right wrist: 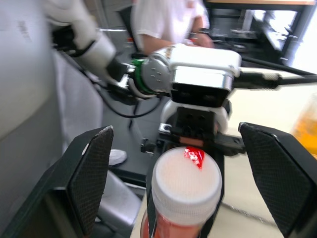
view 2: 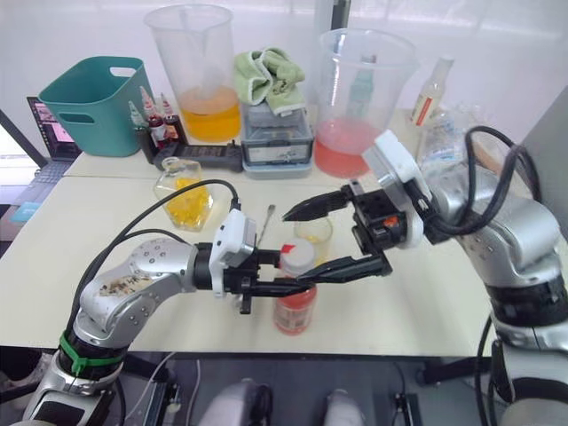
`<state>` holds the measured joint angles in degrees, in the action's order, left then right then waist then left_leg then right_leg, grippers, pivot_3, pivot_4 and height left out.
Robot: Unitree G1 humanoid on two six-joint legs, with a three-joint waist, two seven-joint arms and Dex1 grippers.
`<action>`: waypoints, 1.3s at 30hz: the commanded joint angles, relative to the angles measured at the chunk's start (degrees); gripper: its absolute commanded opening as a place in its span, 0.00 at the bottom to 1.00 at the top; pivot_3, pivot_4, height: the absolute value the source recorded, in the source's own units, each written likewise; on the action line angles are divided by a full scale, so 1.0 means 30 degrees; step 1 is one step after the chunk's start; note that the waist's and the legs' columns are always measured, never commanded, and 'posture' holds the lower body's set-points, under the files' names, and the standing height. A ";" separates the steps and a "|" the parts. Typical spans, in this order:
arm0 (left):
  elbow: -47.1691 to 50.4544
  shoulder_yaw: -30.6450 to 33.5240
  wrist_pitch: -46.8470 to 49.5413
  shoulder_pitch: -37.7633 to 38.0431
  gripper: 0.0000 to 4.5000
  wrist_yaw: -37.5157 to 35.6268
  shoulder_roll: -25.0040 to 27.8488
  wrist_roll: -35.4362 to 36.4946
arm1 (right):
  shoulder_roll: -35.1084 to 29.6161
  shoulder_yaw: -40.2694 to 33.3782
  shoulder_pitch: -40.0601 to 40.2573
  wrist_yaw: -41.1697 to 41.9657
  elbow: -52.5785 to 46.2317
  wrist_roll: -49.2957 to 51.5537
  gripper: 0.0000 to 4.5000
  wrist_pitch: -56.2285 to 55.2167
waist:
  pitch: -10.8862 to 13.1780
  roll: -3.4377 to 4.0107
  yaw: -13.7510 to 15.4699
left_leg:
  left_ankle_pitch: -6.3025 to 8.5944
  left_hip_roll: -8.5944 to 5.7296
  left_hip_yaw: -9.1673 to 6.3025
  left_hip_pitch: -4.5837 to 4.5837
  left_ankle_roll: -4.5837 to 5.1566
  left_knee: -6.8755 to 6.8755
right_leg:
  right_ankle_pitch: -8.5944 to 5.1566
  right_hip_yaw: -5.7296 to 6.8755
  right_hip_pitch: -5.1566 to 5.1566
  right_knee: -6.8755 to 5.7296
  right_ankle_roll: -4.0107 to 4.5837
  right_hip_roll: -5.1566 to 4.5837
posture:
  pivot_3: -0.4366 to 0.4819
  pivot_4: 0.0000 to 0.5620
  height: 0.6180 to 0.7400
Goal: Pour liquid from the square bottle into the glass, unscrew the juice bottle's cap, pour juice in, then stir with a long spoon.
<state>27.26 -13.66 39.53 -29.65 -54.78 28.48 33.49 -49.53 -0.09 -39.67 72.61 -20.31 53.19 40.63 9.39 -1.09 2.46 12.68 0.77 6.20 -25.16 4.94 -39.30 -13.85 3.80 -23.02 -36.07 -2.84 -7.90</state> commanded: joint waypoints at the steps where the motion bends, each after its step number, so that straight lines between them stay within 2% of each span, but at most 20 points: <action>1: -0.0990 -0.0819 -0.0149 -0.0093 0.29 -0.0550 -0.0154 -0.0190 | -0.0147 -0.2073 0.1414 -0.3224 -0.2832 0.1041 0.97 0.1026 | 0.0000 0.0001 -0.0018 | 0.0001 0.0000 0.0004 0.0002 0.0000 0.0000 | 0.0000 0.0000 -0.0001 0.0003 0.0000 -0.0011 | 0.48 0.27 0.99; 4: -0.1675 -0.1020 -0.0503 -0.0586 0.29 -0.1018 -0.0338 -0.0347 | 0.0516 -0.2901 0.2873 -0.6880 -0.4628 0.1001 0.97 0.1584 | -0.0001 0.0001 0.0026 | -0.0001 -0.0003 0.0006 0.0002 0.0000 -0.0001 | 0.0000 0.0006 0.0004 0.0015 0.0000 -0.0021 | 0.48 0.27 0.99; 8: -0.2166 -0.1143 -0.0786 -0.0924 0.29 -0.1409 -0.0466 -0.0480 | 0.0719 -0.3131 0.3787 -0.8964 -0.5748 0.1067 0.97 0.1937 | -0.0001 0.0000 0.0083 | 0.0000 -0.0017 0.0012 0.0001 0.0009 -0.0002 | 0.0000 -0.0002 0.0011 0.0030 0.0000 -0.0022 | 0.48 0.27 0.99; 14: -0.2563 -0.1151 -0.0954 -0.1195 0.29 -0.1697 -0.0576 -0.0633 | 0.0657 -0.3040 0.4189 -1.0555 -0.5966 0.2049 0.97 0.2916 | -0.0001 0.0000 0.0082 | 0.0033 -0.0018 0.0015 0.0001 0.0070 -0.0005 | 0.0000 0.0002 0.0015 0.0031 -0.0001 0.0002 | 0.48 0.27 0.99; 20: -0.2354 -0.1016 -0.0870 -0.1043 0.29 -0.1563 -0.0640 -0.0618 | 0.0357 -0.3033 0.4131 -1.0923 -0.6012 0.3026 0.97 0.3448 | -0.0001 0.0001 0.0080 | 0.0076 -0.0019 0.0014 0.0001 0.0145 -0.0007 | 0.0000 0.0003 0.0022 0.0034 -0.0003 0.0013 | 0.48 0.27 0.99; 28: -0.2154 -0.0932 -0.0764 -0.0935 0.29 -0.1402 -0.0610 -0.0630 | 0.0000 -0.2831 0.3908 -0.9858 -0.5508 0.3231 0.40 0.3251 | -0.0001 0.0001 0.0074 | 0.0087 -0.0018 0.0015 0.0001 0.0164 -0.0011 | 0.0000 -0.0001 0.0032 0.0040 -0.0005 0.0033 | 0.48 0.27 0.99; 39: -0.1519 -0.0707 -0.0547 -0.0518 0.29 -0.0684 -0.0492 -0.0714 | -0.0417 0.0550 0.1906 -0.3165 -0.2896 -0.0846 0.38 0.0347 | -0.0001 0.0001 0.0017 | 0.0094 -0.0009 0.0006 0.0004 0.0176 -0.0045 | -0.0001 -0.0016 0.0055 0.0052 -0.0008 0.0080 | 0.48 0.27 0.99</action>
<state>22.77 -14.48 36.66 -31.75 -57.96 27.04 31.95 -50.44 -0.47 -32.90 59.33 -28.86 52.82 43.76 9.39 -1.09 2.52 12.97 0.74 6.22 -25.15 5.48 -39.46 -13.85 3.75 -22.84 -35.91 -2.87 -7.66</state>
